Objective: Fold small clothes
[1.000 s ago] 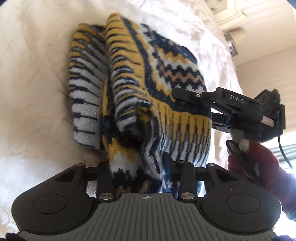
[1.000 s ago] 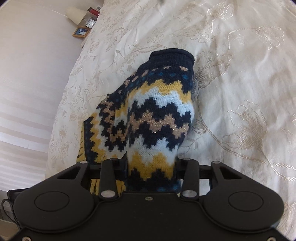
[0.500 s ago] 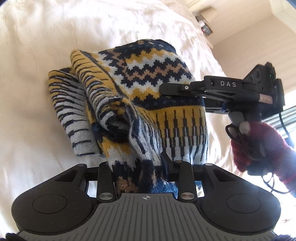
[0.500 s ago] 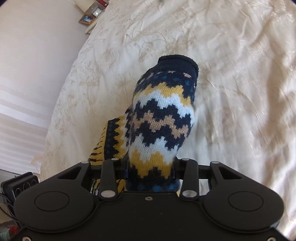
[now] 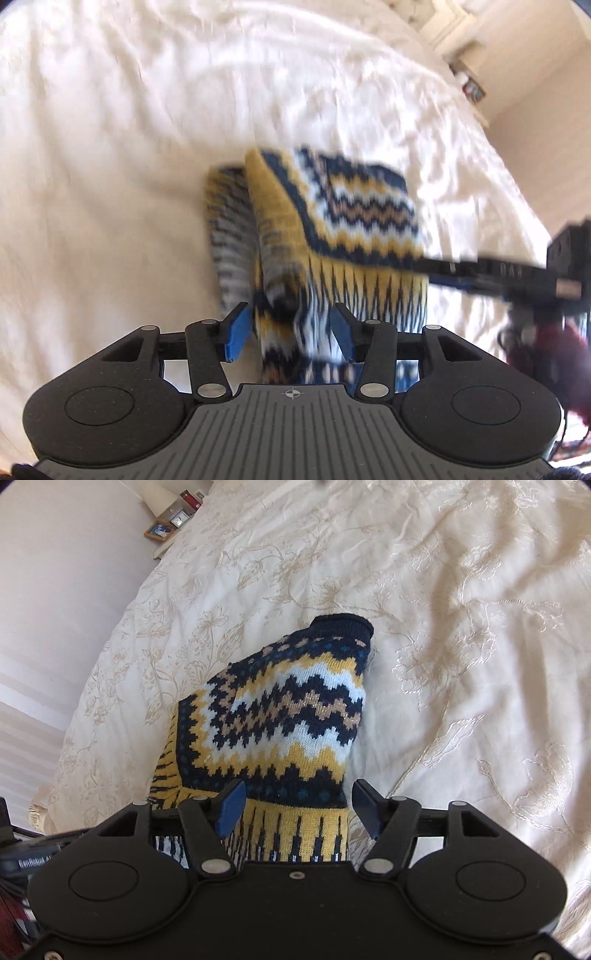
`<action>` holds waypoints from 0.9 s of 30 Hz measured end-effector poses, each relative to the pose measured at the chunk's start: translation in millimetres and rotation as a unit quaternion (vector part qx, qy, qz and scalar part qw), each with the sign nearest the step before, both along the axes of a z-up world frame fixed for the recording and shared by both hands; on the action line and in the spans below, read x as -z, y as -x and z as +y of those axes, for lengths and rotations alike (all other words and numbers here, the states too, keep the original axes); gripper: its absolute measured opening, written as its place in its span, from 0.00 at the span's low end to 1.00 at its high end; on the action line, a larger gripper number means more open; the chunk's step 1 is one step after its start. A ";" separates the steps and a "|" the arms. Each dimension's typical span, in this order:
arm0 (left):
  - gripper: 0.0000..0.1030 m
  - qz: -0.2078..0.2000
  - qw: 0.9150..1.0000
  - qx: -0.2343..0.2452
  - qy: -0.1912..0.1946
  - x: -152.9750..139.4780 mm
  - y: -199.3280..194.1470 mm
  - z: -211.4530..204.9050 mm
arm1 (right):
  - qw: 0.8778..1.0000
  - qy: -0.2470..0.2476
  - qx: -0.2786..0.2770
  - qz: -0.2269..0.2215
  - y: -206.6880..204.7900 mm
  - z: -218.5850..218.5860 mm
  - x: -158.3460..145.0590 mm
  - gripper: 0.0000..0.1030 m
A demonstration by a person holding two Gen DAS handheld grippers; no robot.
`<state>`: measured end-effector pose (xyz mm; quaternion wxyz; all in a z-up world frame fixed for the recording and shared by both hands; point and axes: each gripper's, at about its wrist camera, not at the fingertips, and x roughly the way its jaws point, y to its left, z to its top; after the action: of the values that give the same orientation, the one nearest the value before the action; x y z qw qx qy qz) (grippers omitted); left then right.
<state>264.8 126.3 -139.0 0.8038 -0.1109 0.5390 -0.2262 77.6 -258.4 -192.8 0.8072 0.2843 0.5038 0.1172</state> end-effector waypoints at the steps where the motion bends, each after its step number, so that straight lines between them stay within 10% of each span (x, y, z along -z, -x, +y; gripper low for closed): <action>1: 0.46 -0.005 1.000 -0.009 0.005 -1.3 -10.3 -2.7 | 1.000 0.001 0.002 -0.006 1.2 -0.6 -2.1 0.66; 11: 0.47 0.038 0.999 -0.015 -0.018 35.8 -72.8 -39.0 | 0.998 0.041 -0.016 -0.039 5.0 8.7 -18.0 0.70; 15: 0.11 0.023 0.999 -0.020 -0.023 41.2 -75.8 -40.9 | 0.998 0.044 -0.021 -0.048 2.7 12.7 -20.1 0.70; 22: 0.09 0.015 0.997 -0.064 -0.039 38.8 -61.9 -7.9 | 0.993 0.040 -0.042 -0.102 -14.9 28.7 -33.0 0.70; 27: 0.10 0.034 0.996 -0.068 -0.041 47.4 -67.5 -0.6 | 0.994 0.030 -0.083 -0.058 -52.7 50.8 -2.3 0.70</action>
<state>332.2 125.7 -186.5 0.8022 -0.1217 0.5662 -0.1452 130.3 -207.5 -190.5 0.8309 0.2103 0.4808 0.1849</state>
